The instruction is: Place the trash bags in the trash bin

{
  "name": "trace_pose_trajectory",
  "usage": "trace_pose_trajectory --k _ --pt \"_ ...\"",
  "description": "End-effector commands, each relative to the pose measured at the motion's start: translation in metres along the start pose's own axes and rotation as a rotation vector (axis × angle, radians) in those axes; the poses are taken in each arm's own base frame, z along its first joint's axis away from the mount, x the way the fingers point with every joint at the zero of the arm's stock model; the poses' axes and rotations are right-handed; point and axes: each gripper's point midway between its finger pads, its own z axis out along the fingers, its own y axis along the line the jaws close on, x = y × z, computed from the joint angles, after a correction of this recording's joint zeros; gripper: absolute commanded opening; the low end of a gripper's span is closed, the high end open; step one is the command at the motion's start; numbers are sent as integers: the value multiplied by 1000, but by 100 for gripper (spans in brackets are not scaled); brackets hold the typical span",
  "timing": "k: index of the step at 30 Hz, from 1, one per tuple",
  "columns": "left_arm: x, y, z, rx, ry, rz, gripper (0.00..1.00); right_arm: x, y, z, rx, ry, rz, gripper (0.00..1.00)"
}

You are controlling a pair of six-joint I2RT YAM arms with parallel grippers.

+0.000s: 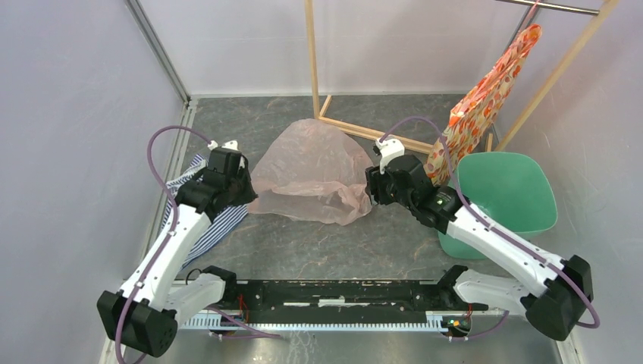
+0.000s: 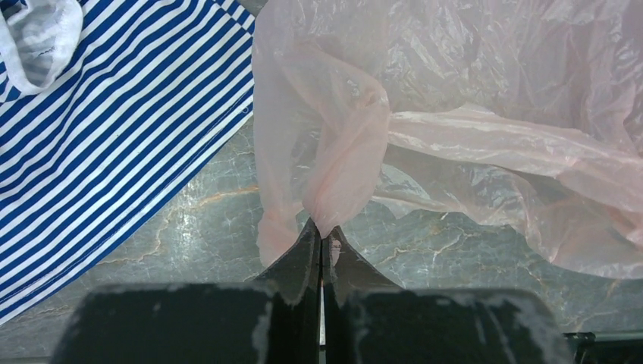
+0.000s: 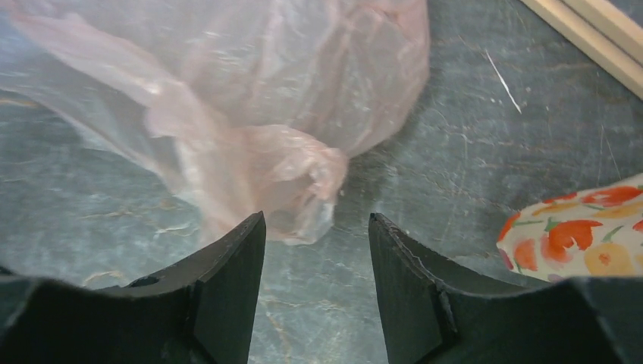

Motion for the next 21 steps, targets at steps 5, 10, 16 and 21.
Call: trace_pose_trajectory --k 5,10,16,21 --pt "-21 3 22 -27 -30 33 2 15 -14 40 38 -7 -33 59" --pt "-23 1 30 -20 -11 31 2 38 -7 54 -7 32 -30 61" --pt "-22 -1 33 -12 -1 28 2 53 1 70 -57 41 -34 61" --pt "-22 -2 33 -4 0 27 2 56 3 83 -66 44 -51 61"
